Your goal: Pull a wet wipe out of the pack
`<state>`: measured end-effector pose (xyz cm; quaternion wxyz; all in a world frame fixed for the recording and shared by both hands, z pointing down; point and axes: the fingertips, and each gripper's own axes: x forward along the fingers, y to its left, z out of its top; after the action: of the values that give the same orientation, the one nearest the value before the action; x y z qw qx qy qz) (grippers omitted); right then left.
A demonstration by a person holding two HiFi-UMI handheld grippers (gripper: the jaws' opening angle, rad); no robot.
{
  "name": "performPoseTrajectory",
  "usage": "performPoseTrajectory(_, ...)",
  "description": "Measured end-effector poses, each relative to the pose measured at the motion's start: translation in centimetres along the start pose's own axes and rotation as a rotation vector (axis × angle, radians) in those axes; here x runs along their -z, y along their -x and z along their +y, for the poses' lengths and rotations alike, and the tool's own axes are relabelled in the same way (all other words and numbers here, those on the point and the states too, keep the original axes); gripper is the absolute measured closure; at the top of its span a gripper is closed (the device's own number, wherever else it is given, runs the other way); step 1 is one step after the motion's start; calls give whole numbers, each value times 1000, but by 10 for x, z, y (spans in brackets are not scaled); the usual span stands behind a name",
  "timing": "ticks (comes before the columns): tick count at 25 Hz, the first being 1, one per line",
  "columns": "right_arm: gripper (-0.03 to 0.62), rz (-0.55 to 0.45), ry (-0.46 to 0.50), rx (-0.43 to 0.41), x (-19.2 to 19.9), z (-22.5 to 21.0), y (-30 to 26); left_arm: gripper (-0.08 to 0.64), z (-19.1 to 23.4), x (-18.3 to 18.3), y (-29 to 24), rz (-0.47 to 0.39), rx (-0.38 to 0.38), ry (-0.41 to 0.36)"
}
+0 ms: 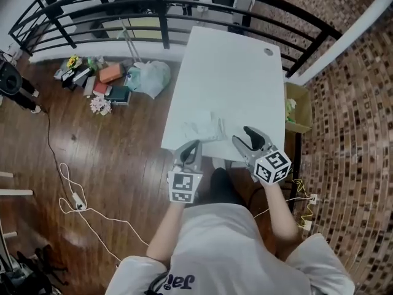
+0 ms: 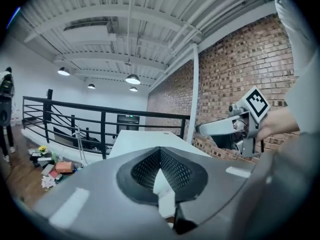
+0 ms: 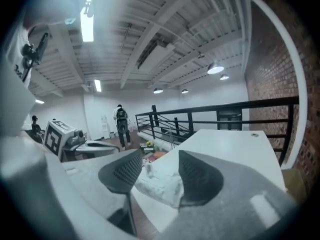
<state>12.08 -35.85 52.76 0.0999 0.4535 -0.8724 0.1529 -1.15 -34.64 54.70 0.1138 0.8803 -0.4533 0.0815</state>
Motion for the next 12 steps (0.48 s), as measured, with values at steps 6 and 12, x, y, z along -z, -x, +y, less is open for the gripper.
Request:
performPoseTrajectory(6,451,-193,-103,29,-37,47,5,545,25,-31,39,-113,-62,6)
performPoseTrajectory(12,586,-282,-3,62,-71,72,13,545,33,-58,59,-184,-105,-2)
